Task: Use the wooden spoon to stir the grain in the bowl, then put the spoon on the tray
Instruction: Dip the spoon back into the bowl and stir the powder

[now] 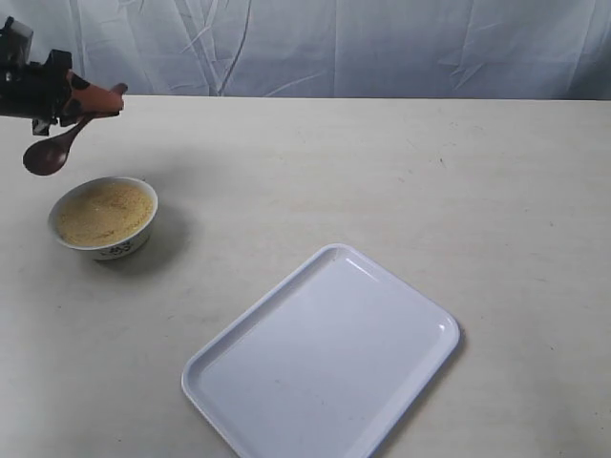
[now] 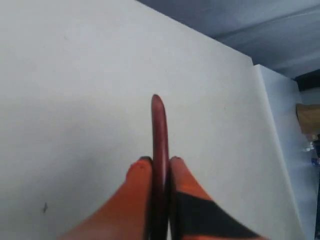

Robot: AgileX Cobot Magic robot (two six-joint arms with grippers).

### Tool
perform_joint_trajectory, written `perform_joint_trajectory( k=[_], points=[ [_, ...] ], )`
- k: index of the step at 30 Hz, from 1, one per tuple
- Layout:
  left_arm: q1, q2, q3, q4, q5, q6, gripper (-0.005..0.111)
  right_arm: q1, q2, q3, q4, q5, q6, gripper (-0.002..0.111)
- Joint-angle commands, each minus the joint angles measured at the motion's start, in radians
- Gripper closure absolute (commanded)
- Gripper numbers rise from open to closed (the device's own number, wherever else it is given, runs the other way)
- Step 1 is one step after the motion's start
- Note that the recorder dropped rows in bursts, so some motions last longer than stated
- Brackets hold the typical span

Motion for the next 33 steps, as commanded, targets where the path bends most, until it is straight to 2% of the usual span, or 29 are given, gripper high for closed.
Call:
perform_joint_trajectory(
  k=[1, 5, 9, 12, 16, 24, 28, 31, 33],
  points=[
    [0.002, -0.099, 0.025, -0.121, 0.010, 0.064, 0.107, 0.004, -0.005, 0.005, 0.001, -0.014, 0.000, 0.108],
    [0.005, -0.210, 0.133, -0.259, 0.010, 0.265, 0.107, 0.004, -0.005, 0.005, 0.001, -0.014, 0.000, 0.108],
    [0.007, -0.332, 0.357, -0.436, 0.010, 0.608, 0.107, 0.004, -0.005, 0.005, 0.001, -0.014, 0.000, 0.108],
    [0.007, -0.375, 0.511, -0.436, 0.010, 0.849, 0.107, 0.004, -0.005, 0.005, 0.001, -0.014, 0.000, 0.108],
    [0.007, -0.362, 0.626, -0.436, 0.010, 1.058, 0.107, 0.004, -0.005, 0.005, 0.001, -0.014, 0.000, 0.108],
    [0.005, -0.314, 0.635, -0.436, 0.010, 1.133, 0.107, 0.004, -0.005, 0.005, 0.001, -0.014, 0.000, 0.108],
    [-0.005, -0.313, 0.635, -0.436, 0.010, 1.115, 0.107, 0.004, -0.005, 0.005, 0.001, -0.014, 0.000, 0.108],
    [-0.051, -0.313, 0.631, -0.436, 0.003, 1.109, 0.107, 0.004, -0.005, 0.005, 0.001, -0.014, 0.000, 0.108],
    [-0.111, -0.313, 0.616, -0.436, -0.052, 1.104, 0.107, 0.004, -0.005, 0.005, 0.001, -0.014, 0.000, 0.108]
  ],
)
